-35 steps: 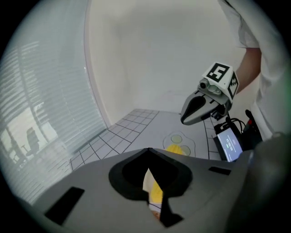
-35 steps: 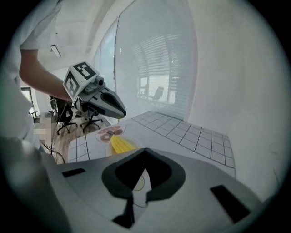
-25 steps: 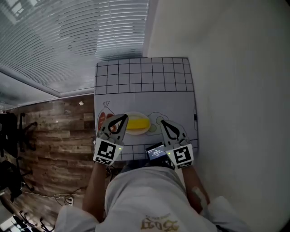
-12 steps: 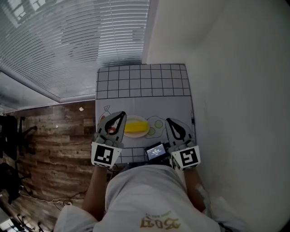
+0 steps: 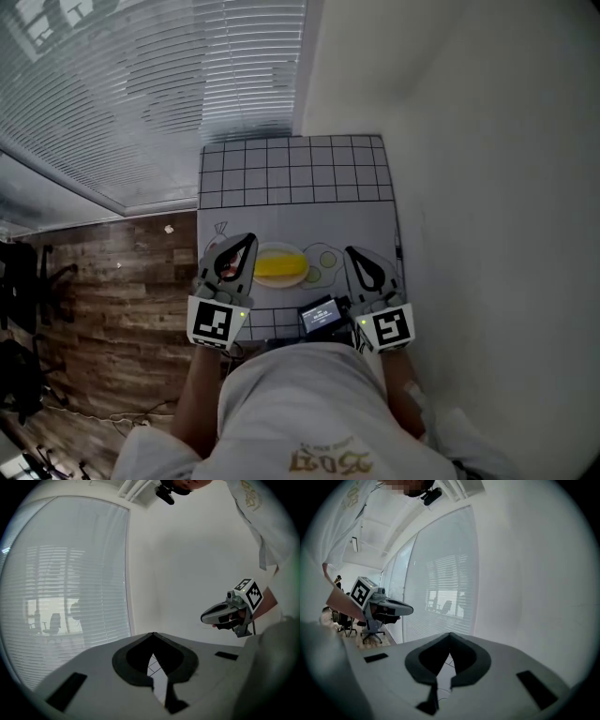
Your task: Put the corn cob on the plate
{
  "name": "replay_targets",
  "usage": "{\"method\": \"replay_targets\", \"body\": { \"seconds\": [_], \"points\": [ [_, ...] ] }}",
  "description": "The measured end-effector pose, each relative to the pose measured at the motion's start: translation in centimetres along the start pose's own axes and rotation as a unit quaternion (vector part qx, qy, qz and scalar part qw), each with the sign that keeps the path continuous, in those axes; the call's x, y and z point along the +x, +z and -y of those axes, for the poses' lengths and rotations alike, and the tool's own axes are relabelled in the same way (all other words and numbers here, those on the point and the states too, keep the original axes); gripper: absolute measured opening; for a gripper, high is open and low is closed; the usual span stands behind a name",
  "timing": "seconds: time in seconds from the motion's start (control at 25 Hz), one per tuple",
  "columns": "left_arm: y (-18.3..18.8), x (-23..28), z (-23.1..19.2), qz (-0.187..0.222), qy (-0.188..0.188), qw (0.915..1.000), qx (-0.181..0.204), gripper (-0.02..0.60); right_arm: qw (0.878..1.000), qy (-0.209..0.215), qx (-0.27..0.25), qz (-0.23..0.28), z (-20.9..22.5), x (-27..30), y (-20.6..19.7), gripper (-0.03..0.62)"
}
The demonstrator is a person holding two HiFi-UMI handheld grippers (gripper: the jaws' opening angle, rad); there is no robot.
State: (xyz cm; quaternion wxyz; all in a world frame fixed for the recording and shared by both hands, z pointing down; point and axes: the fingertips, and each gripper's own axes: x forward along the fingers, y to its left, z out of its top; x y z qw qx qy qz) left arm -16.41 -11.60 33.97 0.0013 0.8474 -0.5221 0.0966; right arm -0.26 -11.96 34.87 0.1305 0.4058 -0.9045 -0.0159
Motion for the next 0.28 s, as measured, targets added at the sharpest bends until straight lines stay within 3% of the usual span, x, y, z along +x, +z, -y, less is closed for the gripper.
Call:
{"method": "replay_targets", "body": {
  "seconds": [0.28],
  "points": [
    [-0.44, 0.26, -0.25, -0.009, 0.0, 1.0, -0.004, 0.009, 1.0, -0.015, -0.007, 0.006, 0.66, 0.06, 0.19, 0.006]
  ]
}}
